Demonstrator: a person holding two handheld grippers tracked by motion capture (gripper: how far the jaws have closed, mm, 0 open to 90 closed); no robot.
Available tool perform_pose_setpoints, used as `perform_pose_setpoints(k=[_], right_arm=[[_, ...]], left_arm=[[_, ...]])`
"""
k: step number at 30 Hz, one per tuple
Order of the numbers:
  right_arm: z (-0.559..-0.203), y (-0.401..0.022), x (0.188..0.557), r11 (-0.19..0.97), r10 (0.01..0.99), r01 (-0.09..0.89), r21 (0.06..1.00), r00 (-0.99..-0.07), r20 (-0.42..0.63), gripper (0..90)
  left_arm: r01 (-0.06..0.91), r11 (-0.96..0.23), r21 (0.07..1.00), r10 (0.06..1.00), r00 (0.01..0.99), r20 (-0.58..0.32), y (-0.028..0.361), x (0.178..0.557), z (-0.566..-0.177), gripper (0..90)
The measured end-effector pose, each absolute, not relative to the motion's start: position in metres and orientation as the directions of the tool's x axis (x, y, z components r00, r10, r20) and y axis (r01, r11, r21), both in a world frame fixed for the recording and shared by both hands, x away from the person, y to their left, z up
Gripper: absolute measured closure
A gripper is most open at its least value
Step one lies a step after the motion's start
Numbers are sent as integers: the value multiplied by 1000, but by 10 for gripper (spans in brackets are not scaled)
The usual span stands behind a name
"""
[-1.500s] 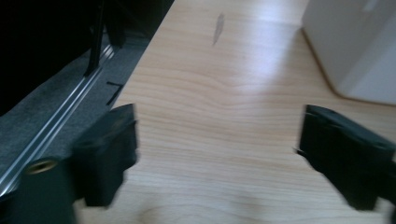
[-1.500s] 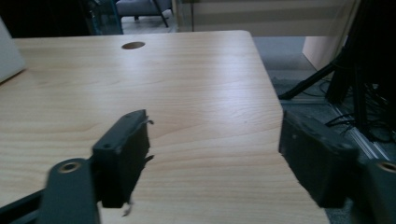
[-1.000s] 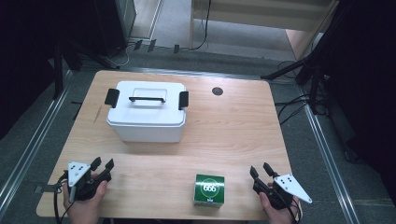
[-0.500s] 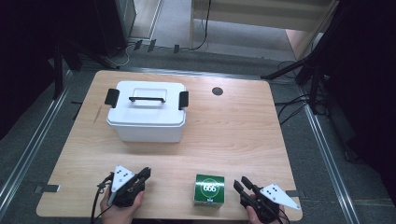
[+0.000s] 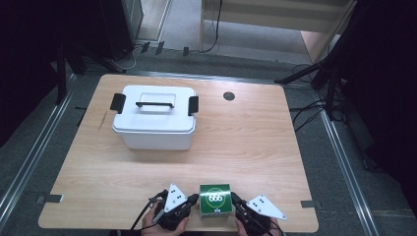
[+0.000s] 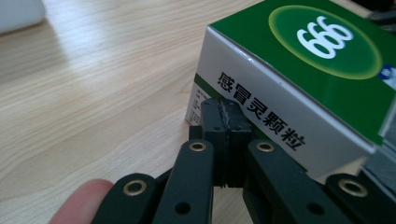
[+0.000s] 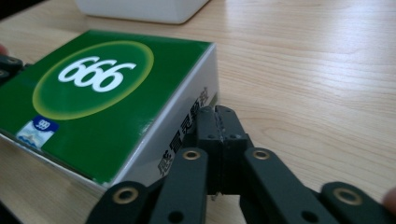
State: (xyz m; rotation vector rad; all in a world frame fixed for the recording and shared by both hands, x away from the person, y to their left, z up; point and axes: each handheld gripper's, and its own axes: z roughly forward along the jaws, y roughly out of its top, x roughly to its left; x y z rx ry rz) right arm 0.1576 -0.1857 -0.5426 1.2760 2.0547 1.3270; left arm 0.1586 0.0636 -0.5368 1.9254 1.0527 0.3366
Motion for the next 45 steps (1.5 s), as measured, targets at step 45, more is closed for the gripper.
perform_pose_setpoints(k=[45], right_arm=[[-454, -124, 309, 278, 772, 310, 909, -636, -20, 900]], left_arm=[[533, 133, 836, 972, 94, -215, 281, 264, -495, 900]])
